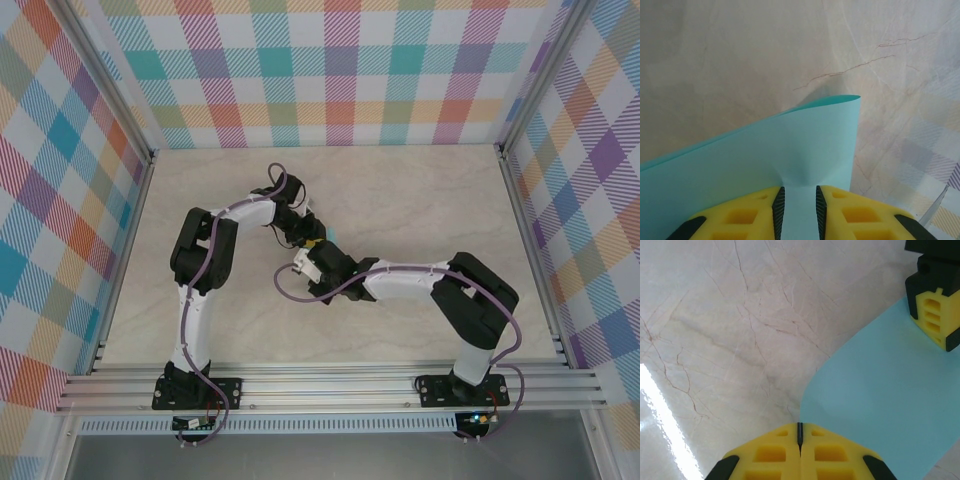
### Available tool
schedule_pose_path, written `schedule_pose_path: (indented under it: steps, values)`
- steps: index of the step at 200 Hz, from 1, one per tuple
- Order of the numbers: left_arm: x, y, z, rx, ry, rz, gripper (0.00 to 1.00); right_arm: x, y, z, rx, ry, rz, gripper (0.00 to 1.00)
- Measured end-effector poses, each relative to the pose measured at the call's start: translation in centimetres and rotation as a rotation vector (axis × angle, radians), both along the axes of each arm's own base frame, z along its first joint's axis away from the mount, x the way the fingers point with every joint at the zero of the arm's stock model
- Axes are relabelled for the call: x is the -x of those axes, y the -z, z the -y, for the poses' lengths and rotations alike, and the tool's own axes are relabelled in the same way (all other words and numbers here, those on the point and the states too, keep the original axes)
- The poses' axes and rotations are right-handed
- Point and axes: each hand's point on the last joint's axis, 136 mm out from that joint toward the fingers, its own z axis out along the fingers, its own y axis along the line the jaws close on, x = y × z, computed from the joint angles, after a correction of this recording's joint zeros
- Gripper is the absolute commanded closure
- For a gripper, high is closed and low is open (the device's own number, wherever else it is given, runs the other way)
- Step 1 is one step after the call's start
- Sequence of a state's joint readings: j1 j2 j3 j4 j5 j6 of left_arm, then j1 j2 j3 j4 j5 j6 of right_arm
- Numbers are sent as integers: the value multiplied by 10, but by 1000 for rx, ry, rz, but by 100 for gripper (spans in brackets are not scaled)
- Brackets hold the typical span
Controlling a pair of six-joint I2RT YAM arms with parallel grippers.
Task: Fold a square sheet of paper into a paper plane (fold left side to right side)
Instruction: Third fold the triangle at the center of the table.
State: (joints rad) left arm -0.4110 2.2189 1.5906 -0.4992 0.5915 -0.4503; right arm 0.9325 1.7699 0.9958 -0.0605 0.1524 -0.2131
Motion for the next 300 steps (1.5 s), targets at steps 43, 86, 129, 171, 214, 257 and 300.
schedule_pose_path:
  steps: [43,86,129,171,214,257,300]
  values:
    - [0,1,0,-4,12,6,77,-8,-4,6,-55,24,-97,100]
    - [0,2,0,-7,19,5,78,-17,-5,16,-92,67,-176,100]
    - [1,3,0,-9,22,5,78,-27,-1,23,-123,124,-243,100]
    - [0,3,-1,-12,22,6,78,-36,7,30,-137,184,-297,100]
    - [0,3,-1,-14,21,5,79,-40,11,35,-152,228,-330,100]
    - [0,3,-1,-16,21,4,79,-45,16,39,-151,255,-344,100]
    - [0,3,-1,-16,21,4,79,-47,21,41,-146,273,-356,100]
